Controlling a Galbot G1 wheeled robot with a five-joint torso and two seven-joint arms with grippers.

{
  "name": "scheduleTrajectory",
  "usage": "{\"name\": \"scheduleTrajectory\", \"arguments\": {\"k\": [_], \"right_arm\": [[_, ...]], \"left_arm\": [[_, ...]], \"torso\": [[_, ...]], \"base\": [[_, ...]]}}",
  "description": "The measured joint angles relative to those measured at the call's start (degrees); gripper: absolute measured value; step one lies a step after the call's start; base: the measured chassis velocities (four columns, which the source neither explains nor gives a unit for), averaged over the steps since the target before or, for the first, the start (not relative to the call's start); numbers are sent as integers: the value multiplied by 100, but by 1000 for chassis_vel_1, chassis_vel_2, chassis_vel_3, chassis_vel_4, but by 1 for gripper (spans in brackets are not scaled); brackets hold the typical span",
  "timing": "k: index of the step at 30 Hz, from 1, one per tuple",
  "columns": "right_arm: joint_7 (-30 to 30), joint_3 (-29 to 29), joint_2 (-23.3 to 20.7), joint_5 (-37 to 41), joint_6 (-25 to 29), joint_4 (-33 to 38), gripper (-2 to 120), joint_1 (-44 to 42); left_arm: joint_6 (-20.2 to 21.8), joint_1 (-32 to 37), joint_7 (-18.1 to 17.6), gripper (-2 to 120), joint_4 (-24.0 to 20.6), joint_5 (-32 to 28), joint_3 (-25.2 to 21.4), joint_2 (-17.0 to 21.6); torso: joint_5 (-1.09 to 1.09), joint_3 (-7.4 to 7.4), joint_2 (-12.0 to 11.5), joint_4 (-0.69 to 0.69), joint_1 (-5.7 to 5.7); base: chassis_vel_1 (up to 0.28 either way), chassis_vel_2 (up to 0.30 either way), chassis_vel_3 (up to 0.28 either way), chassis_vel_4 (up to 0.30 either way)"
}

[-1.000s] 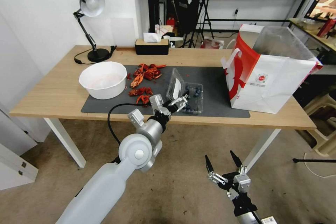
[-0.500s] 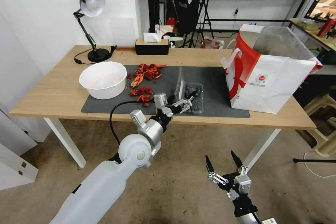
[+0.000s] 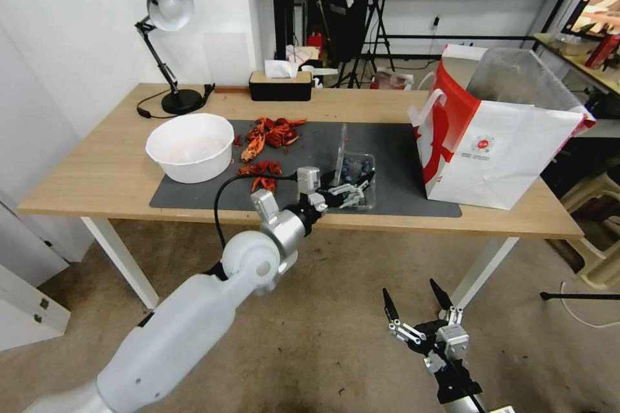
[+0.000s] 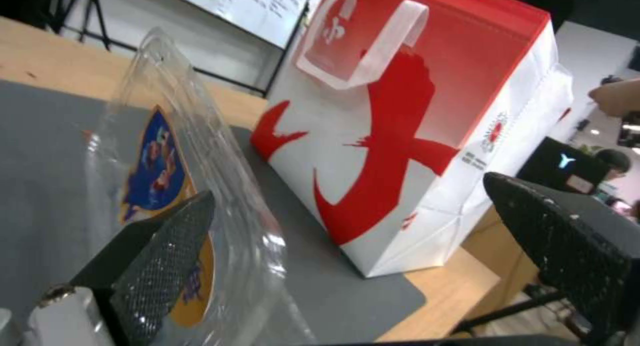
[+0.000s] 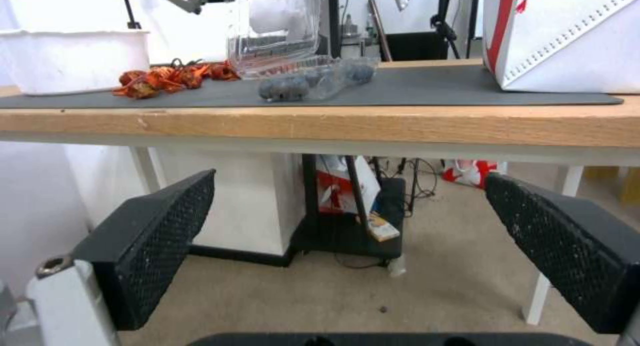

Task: Close the takeout container lid, then place the container into the takeout bag.

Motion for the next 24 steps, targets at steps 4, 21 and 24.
{"name": "scheduleTrajectory", "arguments": {"k": [4,21,24], "right_arm": [[20,9,26,-16,8,-3,100,1],[83,64,31,-17,-6,-80,100,39],[84,74,26,-15,-6,-85,100,39]], "left_arm": [[139,-218,6,100,158,-317,137,-68],[881,-549,-1152,100,625,-1987,-2,-633],[968,-553,-1385,98,641,-2059,-5,-664]], "torso": [[0,0,0,0,0],[0,0,0,0,0],[0,0,0,0,0]], "base": [[0,0,0,0],[0,0,0,0],[0,0,0,0]]}}
